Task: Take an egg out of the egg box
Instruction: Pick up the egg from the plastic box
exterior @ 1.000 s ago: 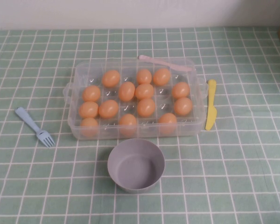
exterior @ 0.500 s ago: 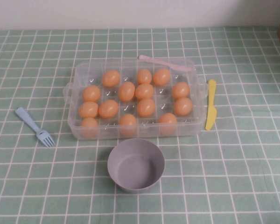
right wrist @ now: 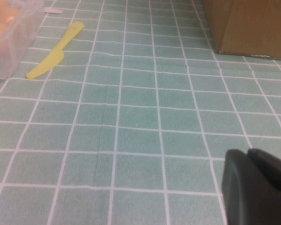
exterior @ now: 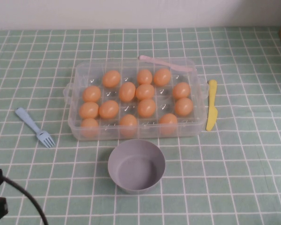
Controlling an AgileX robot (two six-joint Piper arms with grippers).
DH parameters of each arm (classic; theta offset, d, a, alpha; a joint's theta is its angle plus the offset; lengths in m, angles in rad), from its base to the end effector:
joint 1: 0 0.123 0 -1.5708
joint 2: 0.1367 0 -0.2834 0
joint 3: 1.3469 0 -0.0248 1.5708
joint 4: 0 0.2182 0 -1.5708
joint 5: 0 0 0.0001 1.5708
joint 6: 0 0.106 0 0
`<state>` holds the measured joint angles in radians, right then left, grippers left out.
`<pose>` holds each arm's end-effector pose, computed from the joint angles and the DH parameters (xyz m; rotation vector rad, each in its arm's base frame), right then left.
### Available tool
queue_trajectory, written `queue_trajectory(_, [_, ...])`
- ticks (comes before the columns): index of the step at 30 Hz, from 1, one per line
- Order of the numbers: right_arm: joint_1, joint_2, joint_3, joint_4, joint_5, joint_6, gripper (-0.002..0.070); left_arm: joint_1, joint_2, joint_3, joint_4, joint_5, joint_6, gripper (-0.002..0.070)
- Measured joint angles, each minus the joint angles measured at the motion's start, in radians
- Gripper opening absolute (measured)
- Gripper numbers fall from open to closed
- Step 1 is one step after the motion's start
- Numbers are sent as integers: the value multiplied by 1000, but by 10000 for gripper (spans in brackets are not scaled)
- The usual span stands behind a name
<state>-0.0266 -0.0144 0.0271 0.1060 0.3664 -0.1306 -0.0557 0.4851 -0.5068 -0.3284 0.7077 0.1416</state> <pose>0.0360 0.0031 0.1682 -0.0309 1.8604 -0.0051 0.0696 -0.0262 0.2803 0.0638 2.1447 -0.3241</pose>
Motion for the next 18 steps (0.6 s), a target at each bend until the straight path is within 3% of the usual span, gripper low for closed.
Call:
queue_trajectory(10, [0, 0, 0, 0, 0, 0, -17, -11, 448, -260, 8, 274, 158, -4])
queue_trajectory(18, [0, 0, 0, 0, 0, 0, -17, -188, 748, -458, 55, 312, 161, -4])
